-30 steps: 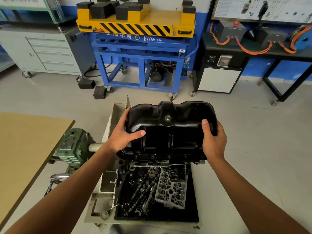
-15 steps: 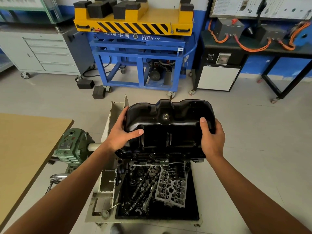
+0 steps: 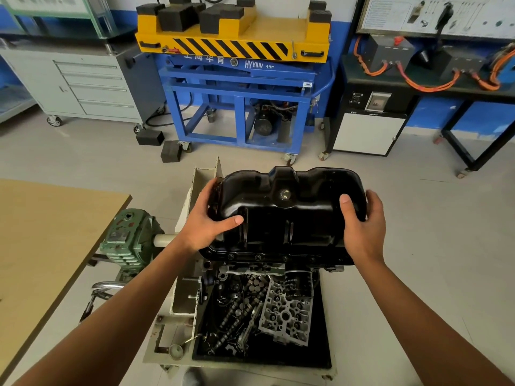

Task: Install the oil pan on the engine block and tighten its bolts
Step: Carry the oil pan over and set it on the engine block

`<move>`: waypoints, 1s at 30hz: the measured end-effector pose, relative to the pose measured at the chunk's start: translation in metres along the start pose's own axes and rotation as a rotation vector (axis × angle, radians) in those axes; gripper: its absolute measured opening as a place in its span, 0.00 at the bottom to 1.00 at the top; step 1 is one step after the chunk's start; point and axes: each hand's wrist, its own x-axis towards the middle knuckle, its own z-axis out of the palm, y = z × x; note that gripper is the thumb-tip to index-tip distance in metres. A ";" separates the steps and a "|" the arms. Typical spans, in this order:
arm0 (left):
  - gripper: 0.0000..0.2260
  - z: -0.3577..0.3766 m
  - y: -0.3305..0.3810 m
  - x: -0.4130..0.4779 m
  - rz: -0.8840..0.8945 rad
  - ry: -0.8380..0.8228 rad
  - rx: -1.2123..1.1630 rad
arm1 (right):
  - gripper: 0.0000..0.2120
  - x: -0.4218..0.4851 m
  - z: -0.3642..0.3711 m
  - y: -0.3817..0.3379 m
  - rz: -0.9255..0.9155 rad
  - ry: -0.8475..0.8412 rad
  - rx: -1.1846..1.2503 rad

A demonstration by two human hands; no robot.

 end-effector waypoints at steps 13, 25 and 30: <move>0.30 -0.059 0.012 -0.038 -0.032 0.131 0.051 | 0.14 -0.050 0.113 -0.071 -0.784 -0.106 -0.129; 0.07 -0.263 -0.081 -0.157 -0.425 0.508 0.224 | 0.15 -0.232 0.387 -0.066 -0.605 -1.153 -0.399; 0.09 -0.374 -0.172 -0.229 -0.707 0.675 0.284 | 0.16 -0.327 0.512 -0.053 -0.552 -1.441 -0.599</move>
